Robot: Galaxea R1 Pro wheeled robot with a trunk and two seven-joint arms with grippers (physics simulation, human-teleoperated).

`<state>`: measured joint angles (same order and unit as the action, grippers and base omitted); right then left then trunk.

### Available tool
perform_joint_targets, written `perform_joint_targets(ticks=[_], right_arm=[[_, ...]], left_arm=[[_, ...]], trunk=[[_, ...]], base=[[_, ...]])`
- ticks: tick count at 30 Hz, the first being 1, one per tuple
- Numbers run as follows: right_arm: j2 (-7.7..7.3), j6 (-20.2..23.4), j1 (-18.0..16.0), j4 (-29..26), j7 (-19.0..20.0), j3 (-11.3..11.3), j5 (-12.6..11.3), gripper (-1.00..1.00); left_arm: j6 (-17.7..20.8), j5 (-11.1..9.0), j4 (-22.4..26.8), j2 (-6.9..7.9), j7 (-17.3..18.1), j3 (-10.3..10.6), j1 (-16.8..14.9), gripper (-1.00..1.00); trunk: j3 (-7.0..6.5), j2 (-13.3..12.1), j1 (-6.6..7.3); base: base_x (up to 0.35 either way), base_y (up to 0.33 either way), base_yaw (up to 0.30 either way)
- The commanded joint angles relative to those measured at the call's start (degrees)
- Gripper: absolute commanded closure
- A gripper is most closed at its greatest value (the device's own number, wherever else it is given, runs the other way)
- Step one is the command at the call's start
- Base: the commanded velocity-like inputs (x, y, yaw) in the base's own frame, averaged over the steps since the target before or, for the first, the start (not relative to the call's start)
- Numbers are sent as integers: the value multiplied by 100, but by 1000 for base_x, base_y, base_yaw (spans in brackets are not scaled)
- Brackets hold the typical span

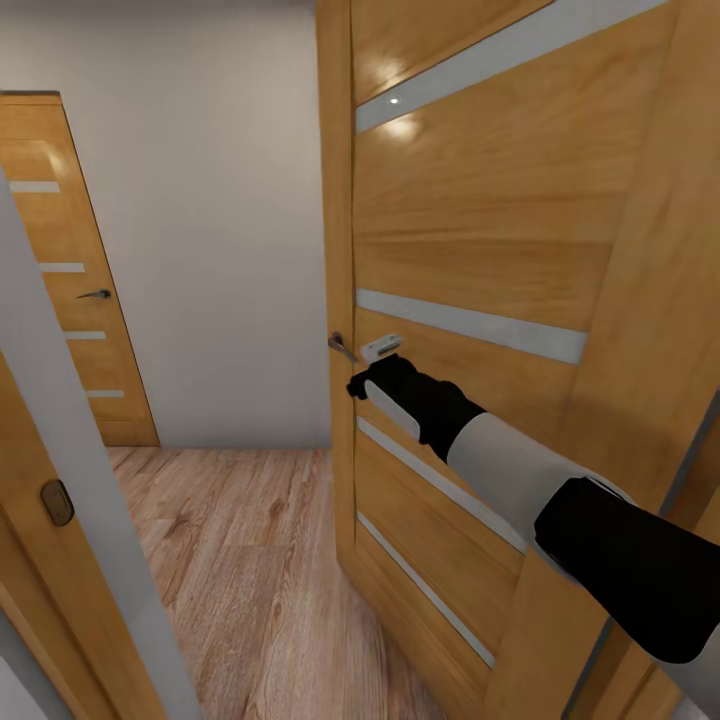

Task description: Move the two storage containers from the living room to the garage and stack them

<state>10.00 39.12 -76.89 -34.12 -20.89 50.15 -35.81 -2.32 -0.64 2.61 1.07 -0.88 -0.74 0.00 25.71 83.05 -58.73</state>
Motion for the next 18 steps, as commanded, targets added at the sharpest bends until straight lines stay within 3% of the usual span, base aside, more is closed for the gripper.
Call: perform_joint_targets(ticks=[1,12,18], right_arm=[[0,11,-6,-4,-54,31,-61,-100],[0,33,5,-169,-37,47,-129,-100],[0,17,31,-174,130,83,-328,-100]], left_arm=[[-14,-6,1,-1,-9,-5,0,-100],[-14,-6,1,-1,-9,-1,0,-100],[-14,-6,3,-1,-9,3,0,-100]], trunk=[[6,3,0],[6,3,0],[6,3,0]], base=[[0,0,0],[0,0,0],[0,0,0]])
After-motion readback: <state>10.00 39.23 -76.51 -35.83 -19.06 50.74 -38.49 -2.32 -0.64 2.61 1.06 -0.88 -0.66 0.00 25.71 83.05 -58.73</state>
